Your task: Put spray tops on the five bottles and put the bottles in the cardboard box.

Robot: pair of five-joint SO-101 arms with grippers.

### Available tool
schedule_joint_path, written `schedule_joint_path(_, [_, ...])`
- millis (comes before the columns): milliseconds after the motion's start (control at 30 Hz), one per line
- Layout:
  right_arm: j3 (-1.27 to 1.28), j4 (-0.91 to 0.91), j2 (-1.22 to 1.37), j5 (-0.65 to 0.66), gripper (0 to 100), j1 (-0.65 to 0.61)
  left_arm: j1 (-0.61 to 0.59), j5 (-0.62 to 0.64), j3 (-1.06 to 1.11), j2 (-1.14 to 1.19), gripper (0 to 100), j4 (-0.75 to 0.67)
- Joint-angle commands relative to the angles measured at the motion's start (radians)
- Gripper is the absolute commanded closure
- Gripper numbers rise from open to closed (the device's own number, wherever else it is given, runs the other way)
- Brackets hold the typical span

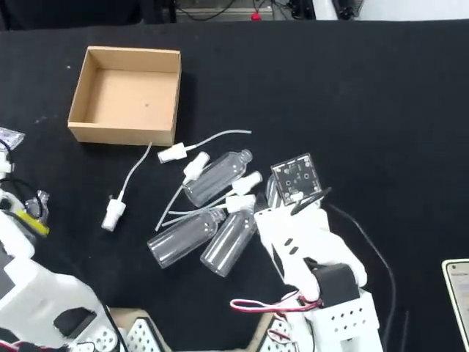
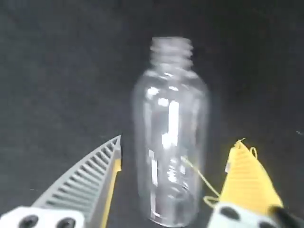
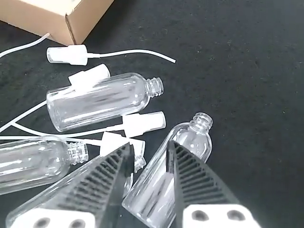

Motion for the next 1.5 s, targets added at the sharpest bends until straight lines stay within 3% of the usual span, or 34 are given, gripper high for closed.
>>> schedule_joint_path(0, [-0.004,-0.018,-0.013,-0.005,88.2,-0.006,0.036,-0.008,-0.012,-0.006,66,-0.106])
schedule_joint_path(167, [-0.004,-0.018,-0.013,-0.003,88.2,-0.006,0.091,0.025,-0.004,-0.005,66,-0.153])
schedule_joint_path(400, [-0.004,-0.02,-0.013,-0.003,88.2,-0.006,0.174,0.078,0.001,0.003,66,-0.077])
schedule_joint_path(900, [-0.004,-0.021,-0.013,-0.003,88.2,-0.006,0.062,0.135,-0.191,0.195,66,-0.06])
schedule_joint_path(1100, [-0.004,-0.021,-0.013,-0.003,88.2,-0.006,0.068,-0.063,-0.231,0.192,66,0.141])
schedule_joint_path(1467, [-0.004,-0.018,-0.013,-0.003,88.2,-0.006,0.062,-0.153,-0.203,0.195,66,0.141])
